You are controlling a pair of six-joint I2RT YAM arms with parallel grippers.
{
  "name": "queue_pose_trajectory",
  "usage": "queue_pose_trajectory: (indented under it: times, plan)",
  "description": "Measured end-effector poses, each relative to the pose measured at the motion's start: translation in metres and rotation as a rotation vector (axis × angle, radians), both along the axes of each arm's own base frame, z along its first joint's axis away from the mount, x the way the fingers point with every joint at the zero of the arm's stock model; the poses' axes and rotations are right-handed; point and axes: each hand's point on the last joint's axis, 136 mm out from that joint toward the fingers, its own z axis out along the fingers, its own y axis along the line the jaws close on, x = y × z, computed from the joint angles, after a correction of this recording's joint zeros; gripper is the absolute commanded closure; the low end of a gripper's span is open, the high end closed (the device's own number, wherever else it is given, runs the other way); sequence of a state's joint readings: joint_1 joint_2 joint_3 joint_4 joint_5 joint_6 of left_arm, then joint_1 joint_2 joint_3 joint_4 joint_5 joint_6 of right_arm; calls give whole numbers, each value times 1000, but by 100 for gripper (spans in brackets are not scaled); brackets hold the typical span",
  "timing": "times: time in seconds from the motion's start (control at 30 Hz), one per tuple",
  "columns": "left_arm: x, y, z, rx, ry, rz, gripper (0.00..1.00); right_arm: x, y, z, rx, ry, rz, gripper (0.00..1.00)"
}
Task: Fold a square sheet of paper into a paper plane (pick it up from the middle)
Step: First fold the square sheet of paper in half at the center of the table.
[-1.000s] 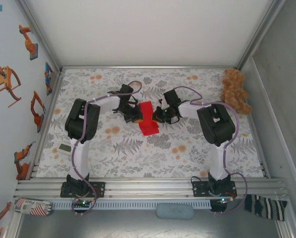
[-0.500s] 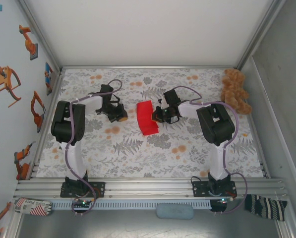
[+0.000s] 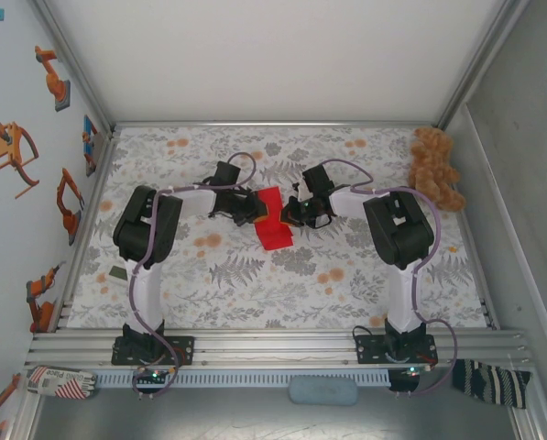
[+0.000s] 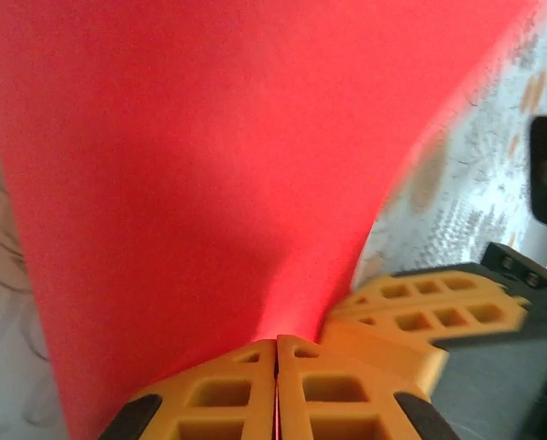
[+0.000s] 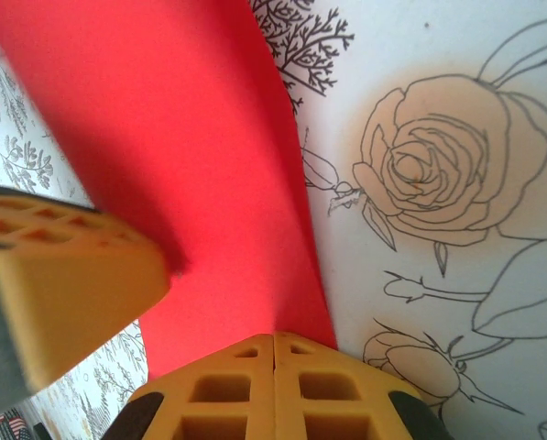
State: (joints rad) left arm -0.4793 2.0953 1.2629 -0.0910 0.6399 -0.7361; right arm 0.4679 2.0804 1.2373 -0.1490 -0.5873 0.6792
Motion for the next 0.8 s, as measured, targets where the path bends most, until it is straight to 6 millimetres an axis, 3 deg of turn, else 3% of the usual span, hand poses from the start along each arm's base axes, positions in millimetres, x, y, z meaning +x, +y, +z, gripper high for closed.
queue_pose_trajectory:
  times: [0.2, 0.5, 0.57, 0.67, 0.8]
  plan:
    - [16, 20, -5, 8, 4, 52, 90, 0, 0, -1, 0, 0, 0, 100]
    - [68, 91, 3, 101, -46, 199, 90, -2, -1, -4, -2, 3, 0, 100]
    - [71, 91, 9, 99, -62, 200, 90, -2, -1, -4, -3, 5, 0, 100]
    - [62, 74, 20, 75, -86, 173, 90, -2, -1, -4, -3, 6, 0, 100]
    - [41, 31, 33, 14, -110, 107, 90, -2, -1, -5, -1, 8, 1, 100]
